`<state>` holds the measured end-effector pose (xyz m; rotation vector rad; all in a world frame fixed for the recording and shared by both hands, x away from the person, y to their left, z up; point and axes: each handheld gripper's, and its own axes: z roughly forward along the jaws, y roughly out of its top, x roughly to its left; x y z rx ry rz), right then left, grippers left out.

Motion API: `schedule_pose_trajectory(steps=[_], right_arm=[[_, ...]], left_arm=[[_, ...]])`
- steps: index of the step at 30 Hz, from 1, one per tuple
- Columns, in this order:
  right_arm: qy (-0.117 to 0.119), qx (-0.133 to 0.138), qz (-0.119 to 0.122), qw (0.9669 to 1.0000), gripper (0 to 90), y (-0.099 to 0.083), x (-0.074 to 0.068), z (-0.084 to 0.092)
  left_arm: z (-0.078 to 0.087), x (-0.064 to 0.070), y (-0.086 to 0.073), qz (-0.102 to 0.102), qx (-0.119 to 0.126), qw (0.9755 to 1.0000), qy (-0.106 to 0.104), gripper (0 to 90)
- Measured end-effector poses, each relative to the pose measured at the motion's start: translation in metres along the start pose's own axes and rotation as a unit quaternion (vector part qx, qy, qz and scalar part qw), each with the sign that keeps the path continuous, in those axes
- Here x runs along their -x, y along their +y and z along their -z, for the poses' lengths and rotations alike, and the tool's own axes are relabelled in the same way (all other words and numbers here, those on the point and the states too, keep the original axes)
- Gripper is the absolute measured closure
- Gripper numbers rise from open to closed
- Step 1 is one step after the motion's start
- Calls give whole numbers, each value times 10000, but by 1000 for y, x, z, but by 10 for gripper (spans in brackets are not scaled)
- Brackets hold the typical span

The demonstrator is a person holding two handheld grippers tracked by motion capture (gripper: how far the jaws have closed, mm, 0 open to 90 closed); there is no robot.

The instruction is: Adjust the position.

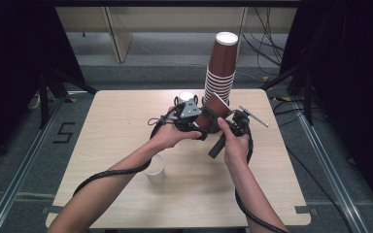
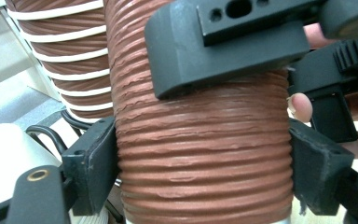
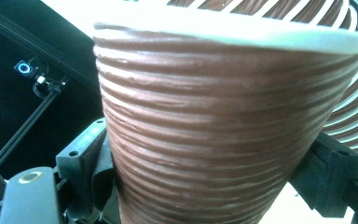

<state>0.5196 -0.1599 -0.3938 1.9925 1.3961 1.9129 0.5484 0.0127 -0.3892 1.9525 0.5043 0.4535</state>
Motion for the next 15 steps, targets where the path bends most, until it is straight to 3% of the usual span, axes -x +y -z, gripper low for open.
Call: schedule_pose_trajectory(steps=[1, 3, 6, 7, 9, 10, 15], right_arm=[[-25, 24, 201, 9998, 183, 0, 2, 0], [-27, 57, 197, 9998, 183, -1, 0, 0], [-60, 174, 524, 9985, 183, 2, -2, 2], [-90, 184, 527, 9984, 183, 2, -5, 3], [-164, 282, 815, 9961, 182, 5, -6, 4], [-145, 264, 741, 9968, 183, 6, -8, 5], [-333, 430, 1368, 9891, 182, 11, -8, 7]], left_arm=[[0, -1, 0, 8, -26, 10000, -10, 188], [0, -2, 0, -37, -83, 10000, -2, 159], [1, -2, -3, -123, -194, 9997, -5, 137], [2, -2, -3, -138, -192, 9997, 3, 131], [3, -2, -3, -153, -188, 9997, 4, 118], [4, -1, -3, -157, -149, 9998, 6, 116], [11, -2, -5, -222, -182, 9996, -57, 111]])
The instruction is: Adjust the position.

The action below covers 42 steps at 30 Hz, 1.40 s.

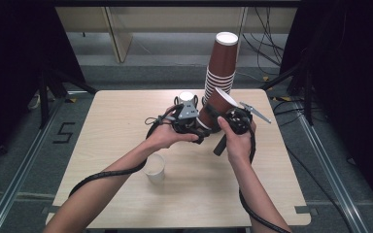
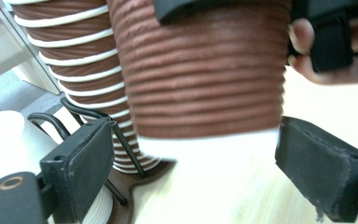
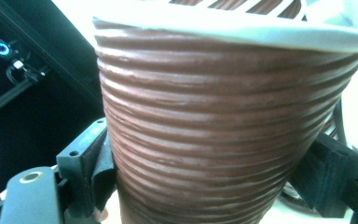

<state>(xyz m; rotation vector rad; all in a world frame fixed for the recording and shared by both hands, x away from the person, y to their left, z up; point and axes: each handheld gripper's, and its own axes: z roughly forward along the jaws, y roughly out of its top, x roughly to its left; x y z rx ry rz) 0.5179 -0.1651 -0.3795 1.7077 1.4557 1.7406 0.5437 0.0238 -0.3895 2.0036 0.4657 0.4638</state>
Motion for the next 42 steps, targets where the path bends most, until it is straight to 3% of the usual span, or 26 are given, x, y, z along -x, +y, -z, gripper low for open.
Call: schedule_pose_trajectory(steps=[3, 5, 11, 14, 21, 23, 24, 25, 26, 28, 30, 33, 34, 35, 36, 39, 40, 41, 42], right_arm=[[-47, 3, 133, 9999, 182, -1, 1, 2], [-144, 6, 376, 9992, 182, -2, 4, 2], [-298, -5, 814, 9962, 182, -5, 7, 4], [-315, 18, 1183, 9925, 182, -7, 9, 4], [-338, -62, 1725, 9844, 182, -18, 11, 4], [-364, -120, 1816, 9826, 181, -23, 11, 5], [-390, -149, 1776, 9832, 182, -27, 10, 5], [-347, -152, 1867, 9817, 181, -28, 10, 5], [-409, -131, 2040, 9780, 181, -30, 12, 4], [-359, -130, 2062, 9778, 181, -34, 10, 4], [-387, -159, 2274, 9729, 181, -37, 10, 6], [-363, -144, 2444, 9689, 181, -44, 8, 6], [-389, -135, 2566, 9656, 181, -46, 8, 6], [-385, -172, 2480, 9678, 181, -49, 6, 6], [-365, -190, 2600, 9647, 181, -50, 6, 6], [-367, -228, 2657, 9631, 181, -54, 4, 7], [-361, -160, 2804, 9591, 181, -55, 5, 6], [-356, -235, 2734, 9610, 181, -56, 3, 7], [-356, -204, 2783, 9596, 181, -57, 3, 6]], left_arm=[[6, -2, -3, 56, -23, 10000, 8, 115], [10, -4, -5, 89, -7, 10000, 21, 116], [20, -9, -8, 243, 98, 9997, -19, 120], [26, -11, -9, 306, 85, 9995, -3, 122], [35, -17, -11, 544, 161, 9984, -12, 123], [38, -19, -11, 602, 138, 9981, -19, 124], [39, -20, -12, 613, 133, 9980, -37, 124], [41, -20, -12, 658, 150, 9977, -39, 125], [42, -20, -12, 667, 154, 9976, -59, 127], [44, -21, -12, 672, 168, 9976, -74, 128], [46, -21, -11, 658, 180, 9976, -77, 129], [48, -21, -10, 687, 231, 9973, -121, 129], [48, -21, -10, 686, 220, 9973, -119, 129], [49, -21, -10, 684, 222, 9973, -136, 129], [50, -21, -10, 708, 231, 9971, -165, 129], [52, -20, -10, 738, 261, 9967, -199, 127], [53, -20, -10, 760, 256, 9966, -210, 124], [53, -20, -10, 780, 251, 9964, -222, 115], [53, -20, -10, 786, 243, 9963, -241, 108]])
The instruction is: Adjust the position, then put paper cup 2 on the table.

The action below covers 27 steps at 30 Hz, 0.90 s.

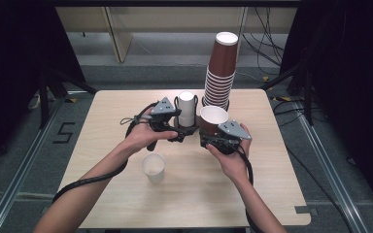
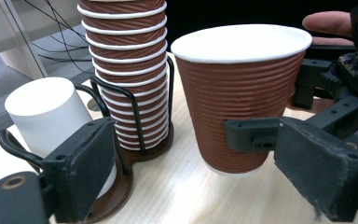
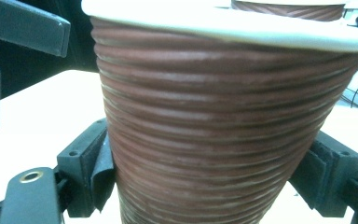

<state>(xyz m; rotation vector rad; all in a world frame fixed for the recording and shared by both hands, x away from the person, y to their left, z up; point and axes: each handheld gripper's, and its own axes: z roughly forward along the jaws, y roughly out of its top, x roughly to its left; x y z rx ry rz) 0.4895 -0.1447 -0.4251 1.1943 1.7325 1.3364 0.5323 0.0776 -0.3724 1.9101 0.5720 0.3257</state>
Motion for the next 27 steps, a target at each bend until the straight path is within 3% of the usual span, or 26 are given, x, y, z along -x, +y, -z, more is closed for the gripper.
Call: schedule_pose_trajectory(steps=[1, 3, 5, 12, 17, 20, 23, 26, 27], right_arm=[[2, -57, -85, 9999, 181, 0, -2, 1], [29, 42, 141, 9999, 180, -1, -3, -1], [47, -15, 92, 9999, 180, -2, -6, 0], [159, 32, 437, 9989, 178, -6, -13, -3], [209, -25, 324, 9993, 178, -9, -16, -3], [234, 10, 420, 9988, 178, -10, -16, -3], [254, -2, 347, 9991, 178, -11, -18, -2], [327, 12, 471, 9984, 178, -11, -19, -3], [317, 1, 406, 9987, 178, -11, -21, -3]], left_arm=[[0, 0, 0, 13, 14, 10000, -44, 99], [1, 0, 2, -15, -6, 10000, -35, 87], [1, 0, 2, -2, 44, 10000, -80, 85], [-1, -1, 3, 42, 10, 9999, -112, 85], [-7, 1, 3, 76, -36, 9998, -173, 78], [-9, 3, 4, 71, -69, 9997, -226, 70], [-11, 5, 3, 70, -87, 9995, -294, 61], [-12, 6, 4, 73, -105, 9994, -337, 49], [-13, 6, 4, 79, -100, 9993, -342, 47]])
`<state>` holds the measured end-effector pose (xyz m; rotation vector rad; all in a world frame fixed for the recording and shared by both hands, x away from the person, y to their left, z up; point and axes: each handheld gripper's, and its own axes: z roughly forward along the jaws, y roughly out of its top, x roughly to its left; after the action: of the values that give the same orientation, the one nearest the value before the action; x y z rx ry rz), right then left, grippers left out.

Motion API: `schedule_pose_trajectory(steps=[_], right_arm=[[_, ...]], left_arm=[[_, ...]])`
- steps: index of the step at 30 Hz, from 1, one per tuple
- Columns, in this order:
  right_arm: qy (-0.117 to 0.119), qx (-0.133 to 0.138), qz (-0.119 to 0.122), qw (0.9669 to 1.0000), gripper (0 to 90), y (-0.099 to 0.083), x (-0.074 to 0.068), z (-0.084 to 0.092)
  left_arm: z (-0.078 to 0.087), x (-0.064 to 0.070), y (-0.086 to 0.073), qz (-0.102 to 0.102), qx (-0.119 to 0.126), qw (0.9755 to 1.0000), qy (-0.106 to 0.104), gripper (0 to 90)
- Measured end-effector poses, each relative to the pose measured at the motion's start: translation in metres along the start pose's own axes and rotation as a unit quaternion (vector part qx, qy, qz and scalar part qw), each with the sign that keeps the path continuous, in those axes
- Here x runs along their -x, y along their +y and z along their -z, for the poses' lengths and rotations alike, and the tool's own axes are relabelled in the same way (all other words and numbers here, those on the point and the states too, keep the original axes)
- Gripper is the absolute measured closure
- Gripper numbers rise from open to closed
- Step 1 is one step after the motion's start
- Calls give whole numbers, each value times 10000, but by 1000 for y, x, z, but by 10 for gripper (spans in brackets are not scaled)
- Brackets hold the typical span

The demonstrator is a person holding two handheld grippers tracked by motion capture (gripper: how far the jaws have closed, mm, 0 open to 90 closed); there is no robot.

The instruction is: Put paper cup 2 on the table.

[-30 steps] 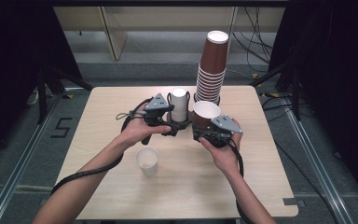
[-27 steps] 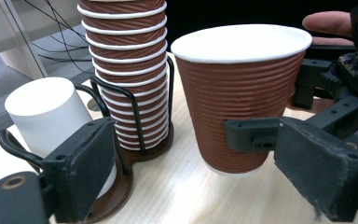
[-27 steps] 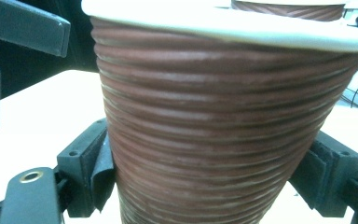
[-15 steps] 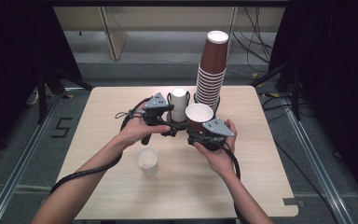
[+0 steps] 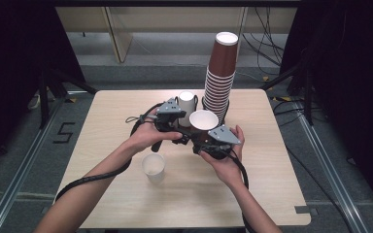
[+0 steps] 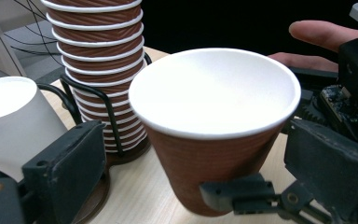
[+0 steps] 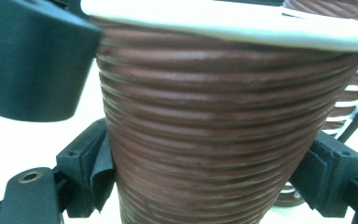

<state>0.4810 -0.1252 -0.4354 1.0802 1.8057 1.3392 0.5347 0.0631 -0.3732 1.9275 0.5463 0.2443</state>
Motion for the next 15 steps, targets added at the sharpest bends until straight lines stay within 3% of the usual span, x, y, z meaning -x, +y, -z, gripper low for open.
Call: schedule_pose_trajectory(steps=[2, 6, 8, 9, 11, 13, 14, 15], right_arm=[[14, 55, 144, 9999, 178, 1, 0, -1], [70, -4, 62, 10000, 178, 1, -3, -2], [-17, 86, 189, 9998, 178, 1, -3, -3], [66, 31, 28, 10000, 178, 1, -6, -3], [45, 10, 171, 9998, 178, 1, -5, -2], [121, 74, 166, 9998, 178, 1, -7, -4], [35, 121, 279, 9995, 178, 1, -6, -4], [81, 37, 155, 9998, 178, 2, -9, -3]], left_arm=[[-2, 0, 0, 5, -7, 10000, -21, 41], [-5, -1, 1, 3, -22, 10000, -46, 26], [-6, -1, 1, 11, 7, 10000, -72, 20], [-7, 0, 1, 10, -1, 10000, -75, 18], [-8, 0, 2, 20, -18, 10000, -73, 11], [-10, 1, 2, 13, -25, 10000, -93, 4], [-11, 1, 3, 18, -44, 10000, -82, 0], [-12, 1, 3, 9, -28, 9999, -109, 0]])
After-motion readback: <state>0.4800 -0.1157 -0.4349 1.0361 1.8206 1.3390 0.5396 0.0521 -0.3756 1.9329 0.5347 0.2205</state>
